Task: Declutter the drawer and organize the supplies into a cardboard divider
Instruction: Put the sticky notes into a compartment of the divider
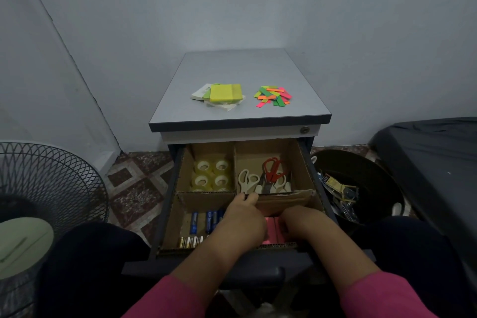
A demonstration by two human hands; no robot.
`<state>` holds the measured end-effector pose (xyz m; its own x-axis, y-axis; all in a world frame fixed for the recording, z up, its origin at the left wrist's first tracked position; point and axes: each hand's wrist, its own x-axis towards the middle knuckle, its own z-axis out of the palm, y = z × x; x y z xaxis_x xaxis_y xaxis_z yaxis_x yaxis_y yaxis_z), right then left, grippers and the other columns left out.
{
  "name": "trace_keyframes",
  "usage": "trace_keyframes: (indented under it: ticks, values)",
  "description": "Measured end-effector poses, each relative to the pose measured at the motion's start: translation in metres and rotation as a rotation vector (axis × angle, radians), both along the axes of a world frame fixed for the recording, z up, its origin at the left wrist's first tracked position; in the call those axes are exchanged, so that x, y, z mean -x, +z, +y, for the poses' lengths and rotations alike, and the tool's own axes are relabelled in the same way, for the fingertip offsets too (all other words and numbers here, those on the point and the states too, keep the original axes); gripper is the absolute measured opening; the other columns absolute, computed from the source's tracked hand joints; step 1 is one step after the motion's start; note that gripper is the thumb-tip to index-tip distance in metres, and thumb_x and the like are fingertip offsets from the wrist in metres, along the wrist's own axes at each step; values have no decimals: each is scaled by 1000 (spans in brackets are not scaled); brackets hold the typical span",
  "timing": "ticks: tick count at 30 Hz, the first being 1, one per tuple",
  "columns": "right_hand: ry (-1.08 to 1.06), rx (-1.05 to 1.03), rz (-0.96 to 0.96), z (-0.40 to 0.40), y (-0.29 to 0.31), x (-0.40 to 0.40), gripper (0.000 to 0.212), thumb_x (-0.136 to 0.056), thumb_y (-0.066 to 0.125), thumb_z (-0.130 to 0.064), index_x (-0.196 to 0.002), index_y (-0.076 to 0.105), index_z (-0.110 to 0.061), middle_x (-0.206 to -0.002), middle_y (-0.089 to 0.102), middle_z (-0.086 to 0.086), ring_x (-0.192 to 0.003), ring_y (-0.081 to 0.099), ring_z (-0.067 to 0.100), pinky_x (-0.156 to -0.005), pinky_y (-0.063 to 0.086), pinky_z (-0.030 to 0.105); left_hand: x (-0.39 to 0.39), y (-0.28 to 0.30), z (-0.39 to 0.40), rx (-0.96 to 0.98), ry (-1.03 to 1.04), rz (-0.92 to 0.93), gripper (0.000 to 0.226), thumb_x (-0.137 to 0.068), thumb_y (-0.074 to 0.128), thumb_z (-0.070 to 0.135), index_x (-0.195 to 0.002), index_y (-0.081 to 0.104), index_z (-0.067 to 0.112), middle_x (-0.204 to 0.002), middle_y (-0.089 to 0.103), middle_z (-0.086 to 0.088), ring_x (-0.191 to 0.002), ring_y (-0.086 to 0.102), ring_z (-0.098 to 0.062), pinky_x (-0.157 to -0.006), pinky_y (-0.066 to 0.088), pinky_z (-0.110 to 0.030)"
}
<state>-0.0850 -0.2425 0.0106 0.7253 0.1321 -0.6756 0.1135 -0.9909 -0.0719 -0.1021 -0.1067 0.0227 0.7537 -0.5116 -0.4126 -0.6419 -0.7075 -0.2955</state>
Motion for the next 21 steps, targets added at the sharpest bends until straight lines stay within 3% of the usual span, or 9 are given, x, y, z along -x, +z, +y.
trace_keyframes:
  ticks: [3,5,7,9,12,21]
  values:
    - [-7,-10,-14,0,0,0,30,-97,49,-12,-124,59,-8,-86,48,3,-83,45,18,-78,35,28,0,-3,0,13,3,-13,28,-97,48,32,-119,67,30,-119,62,3,-129,25,-27,-110,17,-44]
    - [-4,3,-8,0,0,0,26,-96,49,-13,-119,60,-12,-95,52,6,-83,45,18,-78,35,28,0,-4,1,22,-6,-25,28,-98,48,30,-119,67,30,-118,62,3,-128,25,-27,-110,17,-44]
    - [-22,13,-12,1,-1,0,30,-97,49,-13,-124,59,-7,-115,59,11,-90,45,19,-79,38,29,0,-3,2,24,-16,-28,30,-98,46,28,-120,66,31,-118,62,3,-127,26,-27,-109,18,-43]
    - [-60,31,-43,1,-4,1,33,-97,48,-14,-127,57,-6,-130,57,13,-99,53,21,-90,44,34,0,-1,1,7,-25,-31,30,-98,46,27,-121,65,31,-118,61,2,-125,27,-27,-106,21,-42]
    - [-85,81,-87,0,-8,-1,35,-96,50,-15,-130,55,-6,-135,54,13,-122,53,27,-101,45,39,0,-1,2,12,-26,-42,30,-97,46,25,-120,66,31,-115,62,2,-123,28,-26,-104,23,-41]
    - [-103,106,-18,0,-18,-6,39,-96,51,-17,-134,51,-6,-138,51,14,-125,49,30,-105,41,45,1,-3,4,52,-31,-52,30,-96,47,22,-117,68,30,-110,63,3,-122,29,-26,-104,23,-42]
